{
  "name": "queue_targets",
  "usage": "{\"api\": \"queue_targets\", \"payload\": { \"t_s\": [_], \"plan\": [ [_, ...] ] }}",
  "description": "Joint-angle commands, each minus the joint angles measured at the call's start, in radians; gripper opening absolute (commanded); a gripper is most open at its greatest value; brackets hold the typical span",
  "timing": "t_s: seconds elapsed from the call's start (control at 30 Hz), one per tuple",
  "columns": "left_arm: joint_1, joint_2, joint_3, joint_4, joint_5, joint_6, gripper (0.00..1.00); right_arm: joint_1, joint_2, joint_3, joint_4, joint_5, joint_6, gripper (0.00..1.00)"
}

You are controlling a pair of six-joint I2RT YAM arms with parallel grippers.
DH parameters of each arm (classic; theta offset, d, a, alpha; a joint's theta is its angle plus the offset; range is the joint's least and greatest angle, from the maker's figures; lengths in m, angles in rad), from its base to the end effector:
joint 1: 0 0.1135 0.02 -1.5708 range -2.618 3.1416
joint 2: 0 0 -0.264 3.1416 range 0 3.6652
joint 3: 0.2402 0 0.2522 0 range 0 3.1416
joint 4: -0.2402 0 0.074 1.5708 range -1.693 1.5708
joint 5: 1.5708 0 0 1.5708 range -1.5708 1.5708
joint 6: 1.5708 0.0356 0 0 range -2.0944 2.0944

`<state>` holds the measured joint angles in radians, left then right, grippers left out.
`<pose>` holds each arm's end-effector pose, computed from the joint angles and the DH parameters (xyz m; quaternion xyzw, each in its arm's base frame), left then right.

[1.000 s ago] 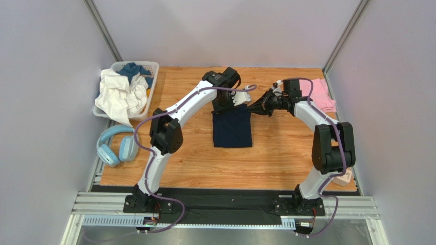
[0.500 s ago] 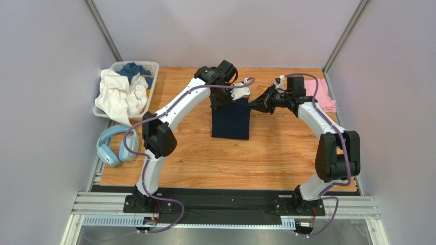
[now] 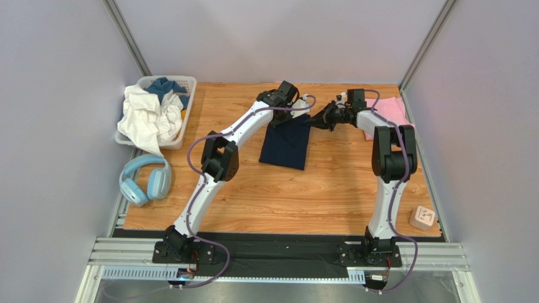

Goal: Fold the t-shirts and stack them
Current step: Fold the long partially folded tshirt into a neat square

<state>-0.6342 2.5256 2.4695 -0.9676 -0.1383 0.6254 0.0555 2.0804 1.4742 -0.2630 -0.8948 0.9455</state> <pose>0.4381 -0.3162 0.2189 0.5506 0.7872 0.0653 0.2698 0.4442 0.0525 0.1802 0.2303 0.8282 0.5051 0.0769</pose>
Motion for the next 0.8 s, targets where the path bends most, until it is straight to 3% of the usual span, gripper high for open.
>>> {"api": "queue_targets", "payload": {
  "t_s": [0.0, 0.17, 0.27, 0.3, 0.43, 0.57, 0.67, 0.77],
  "plan": [
    [0.048, 0.071, 0.04, 0.17, -0.113, -0.03, 0.41, -0.006, 0.13, 0.124, 0.059, -0.033, 0.021, 0.02],
    [0.079, 0.056, -0.015, 0.237, -0.133, -0.081, 0.75, -0.009, 0.251, 0.276, 0.035, -0.05, 0.022, 0.14],
    [0.091, 0.029, -0.021, 0.244, -0.142, -0.113, 0.99, -0.017, 0.288, 0.333, -0.011, -0.035, 0.007, 0.32],
    [0.099, 0.016, -0.027, 0.245, -0.141, -0.125, 1.0, -0.022, 0.291, 0.348, -0.056, -0.026, -0.017, 0.44],
    [0.125, -0.151, -0.082, 0.241, -0.094, -0.217, 1.0, -0.039, 0.28, 0.422, -0.201, 0.061, -0.112, 0.63],
    [0.156, -0.367, -0.234, 0.248, -0.028, -0.289, 1.0, -0.046, 0.181, 0.468, -0.364, 0.169, -0.229, 0.7],
    [0.198, -0.523, -0.274, 0.209, 0.061, -0.357, 1.0, -0.023, 0.066, 0.434, -0.369, 0.204, -0.274, 0.7],
    [0.251, -0.629, -0.264, 0.133, 0.182, -0.447, 1.0, 0.032, 0.017, 0.416, -0.335, 0.14, -0.298, 0.69]
  ]
}}
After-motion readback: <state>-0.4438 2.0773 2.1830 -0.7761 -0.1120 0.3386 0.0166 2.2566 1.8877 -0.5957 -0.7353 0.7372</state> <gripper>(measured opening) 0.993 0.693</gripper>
